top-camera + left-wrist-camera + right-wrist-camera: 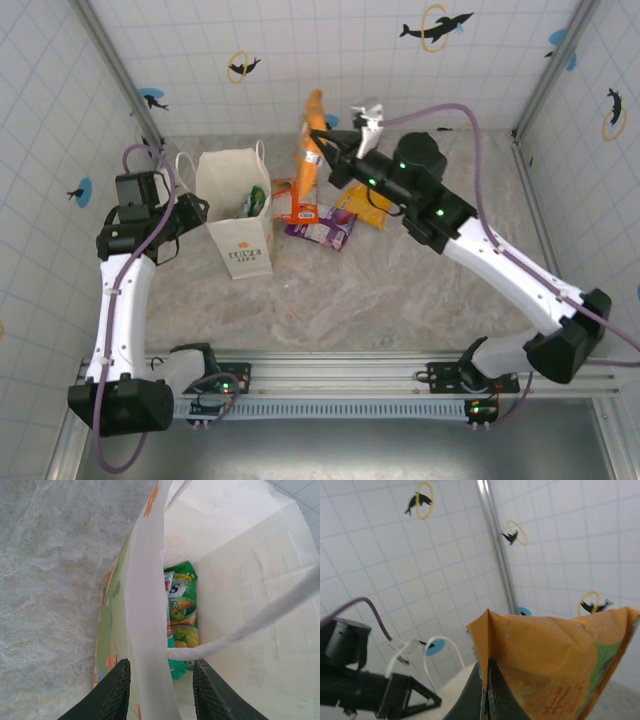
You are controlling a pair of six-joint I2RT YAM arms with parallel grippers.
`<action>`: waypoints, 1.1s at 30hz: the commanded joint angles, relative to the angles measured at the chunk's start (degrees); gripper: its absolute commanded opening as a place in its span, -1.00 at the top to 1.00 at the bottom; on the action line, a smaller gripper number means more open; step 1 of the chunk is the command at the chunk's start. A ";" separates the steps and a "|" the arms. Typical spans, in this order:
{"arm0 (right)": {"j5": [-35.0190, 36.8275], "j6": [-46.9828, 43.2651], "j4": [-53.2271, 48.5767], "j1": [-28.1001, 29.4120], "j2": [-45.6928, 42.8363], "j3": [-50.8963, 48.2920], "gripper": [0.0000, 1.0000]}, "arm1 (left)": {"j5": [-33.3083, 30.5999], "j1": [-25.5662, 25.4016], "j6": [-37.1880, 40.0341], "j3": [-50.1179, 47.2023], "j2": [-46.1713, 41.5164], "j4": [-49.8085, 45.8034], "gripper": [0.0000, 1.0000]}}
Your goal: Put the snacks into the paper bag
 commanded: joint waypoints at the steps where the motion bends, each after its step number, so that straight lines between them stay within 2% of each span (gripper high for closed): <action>1: 0.02 -4.50 4.07 2.37 4.99 8.66 1.00 | -0.72 0.43 -0.63 -0.82 0.69 1.60 0.31; 7: -2.36 -6.25 4.30 6.59 13.84 20.23 1.00 | -0.49 0.43 -0.72 -0.76 1.16 2.06 0.51; 11: -3.64 -6.39 4.07 8.34 17.86 24.18 1.00 | 0.25 0.43 -0.81 -0.79 1.09 2.66 0.56; 18: -3.90 -5.87 2.97 9.96 22.03 25.82 1.00 | 0.09 0.40 -0.97 -1.18 0.89 2.85 0.69; 33: -1.76 -6.22 -1.21 10.12 26.24 26.29 1.00 | 0.61 0.45 -0.98 -1.64 1.06 3.51 0.69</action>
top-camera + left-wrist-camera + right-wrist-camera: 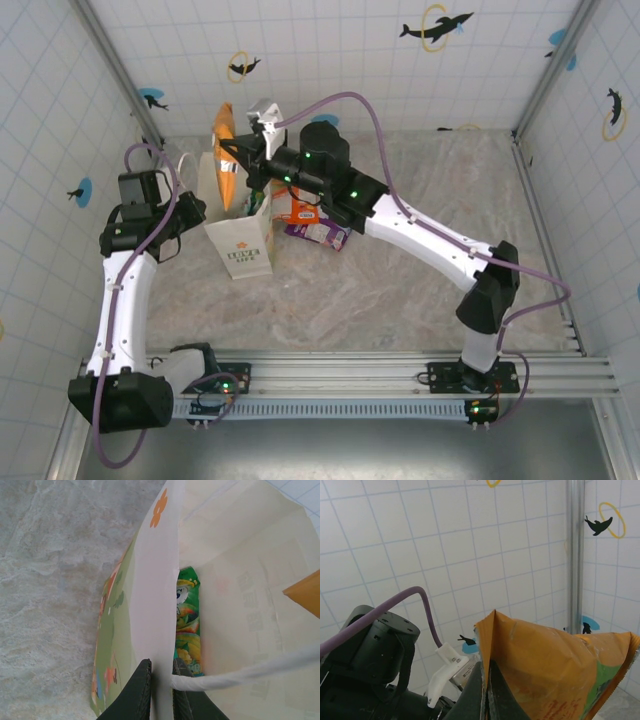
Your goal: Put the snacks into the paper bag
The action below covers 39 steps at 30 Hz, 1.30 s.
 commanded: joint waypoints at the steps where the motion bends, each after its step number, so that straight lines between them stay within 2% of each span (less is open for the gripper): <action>1: 0.94 -0.58 -0.10 0.17 2.35 2.66 1.00 | 0.72 0.46 -0.51 -0.68 0.05 0.85 0.69; 3: 1.12 -0.58 -0.33 0.03 3.47 3.32 1.00 | 0.67 0.47 -0.56 -0.68 -0.03 0.85 0.69; 4: 1.35 -0.54 -0.73 -0.13 4.17 3.93 0.89 | 0.72 0.37 -0.56 -0.72 -0.11 0.77 0.69; 7: 2.18 -0.25 -3.47 -0.40 6.21 6.86 0.34 | 0.60 0.47 -0.46 -0.59 -0.29 0.67 0.69; 10: 2.82 -0.14 -6.11 -0.48 6.71 8.47 0.08 | 0.15 0.47 -0.31 -0.42 -0.22 0.47 0.68; 16: 3.59 -1.02 -7.51 -0.46 4.54 7.07 0.03 | 0.28 0.46 -0.01 -0.50 0.23 0.58 0.69; 22: 4.81 -0.93 -7.30 -0.64 -0.75 -0.50 0.01 | 0.28 0.40 -0.03 -0.74 0.15 0.76 0.69; 31: 7.23 3.85 -5.44 -3.39 -13.16 -21.69 0.00 | 0.09 0.49 0.15 -0.96 -0.03 0.58 0.69; 39: 3.15 17.48 -2.57 -10.88 -23.44 -44.08 0.00 | -0.16 0.44 0.19 -1.11 -0.36 0.36 0.69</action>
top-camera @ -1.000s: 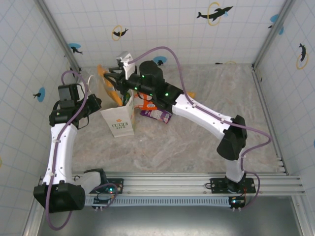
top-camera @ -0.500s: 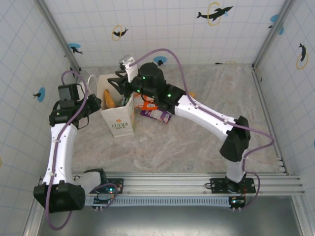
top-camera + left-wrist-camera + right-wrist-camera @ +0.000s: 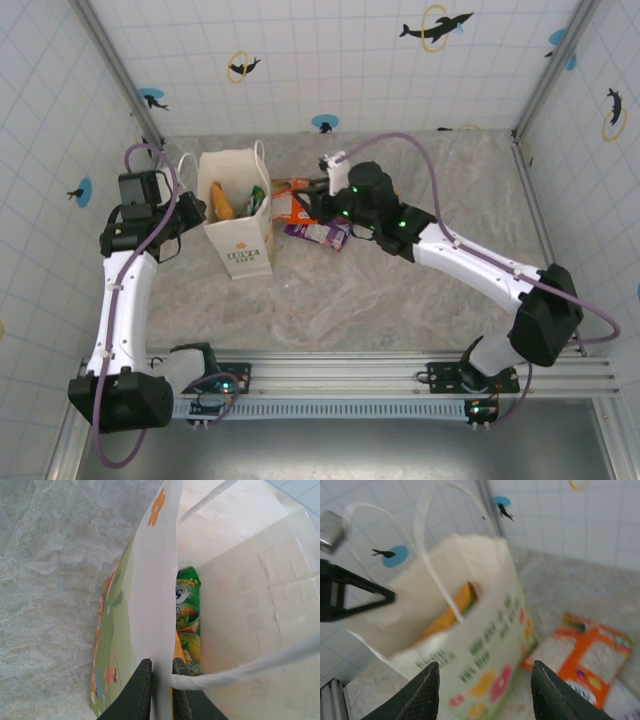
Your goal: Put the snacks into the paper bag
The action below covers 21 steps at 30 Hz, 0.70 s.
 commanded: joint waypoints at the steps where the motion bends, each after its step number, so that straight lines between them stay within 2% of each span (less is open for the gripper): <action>1: -2.77 8.72 2.44 -3.20 -3.53 -7.56 0.00 | -0.17 0.48 0.13 -0.98 -0.30 0.41 0.69; 6: -8.42 16.55 5.36 -9.47 -4.78 -17.59 -0.01 | 0.12 0.46 0.03 -1.18 -0.25 0.67 0.70; 11: -11.66 25.69 10.78 -13.84 -1.85 -23.55 -0.02 | -0.16 0.46 -0.03 -1.40 -0.46 0.15 0.70; 16: -13.28 33.01 17.32 -15.46 4.17 -24.99 -0.05 | -0.53 0.48 0.04 -1.26 -0.65 0.06 0.70; 21: -14.53 36.64 18.40 -16.10 11.70 -22.48 -0.21 | -0.61 0.47 0.35 -0.84 -0.35 -0.19 0.70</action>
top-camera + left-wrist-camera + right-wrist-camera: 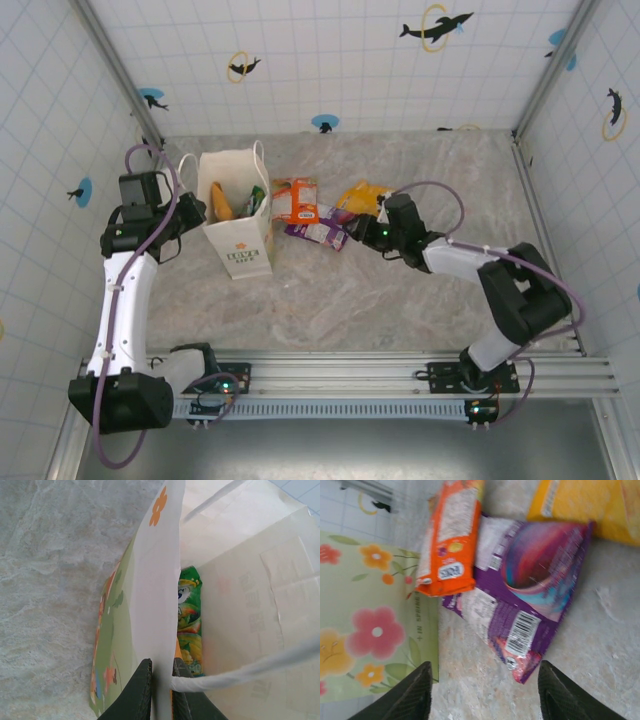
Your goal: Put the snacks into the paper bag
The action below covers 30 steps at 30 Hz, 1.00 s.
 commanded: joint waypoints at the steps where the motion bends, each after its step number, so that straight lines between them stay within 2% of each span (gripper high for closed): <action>1: -1.80 4.99 5.03 -0.39 4.15 1.87 -0.23 | -0.52 0.47 0.43 -0.29 -0.06 -0.62 0.70; 13: -3.69 11.49 15.55 -1.38 15.53 4.32 -0.21 | -0.62 0.41 0.01 -1.16 -0.54 -0.72 0.70; 20: -3.66 12.56 16.29 -0.85 21.30 8.67 -0.11 | -0.97 0.46 -0.05 -1.38 -0.26 -0.62 0.70; 25: -1.94 12.69 16.39 -0.19 23.44 9.97 0.24 | -1.02 0.47 0.04 -1.47 -0.17 -0.70 0.70; 28: -1.27 12.29 16.60 0.07 23.41 9.89 0.57 | -1.15 0.47 0.15 -1.56 -0.08 -0.87 0.70; 30: -0.60 11.68 16.58 0.10 22.63 9.57 0.72 | -1.16 0.47 0.19 -1.56 -0.06 -0.93 0.71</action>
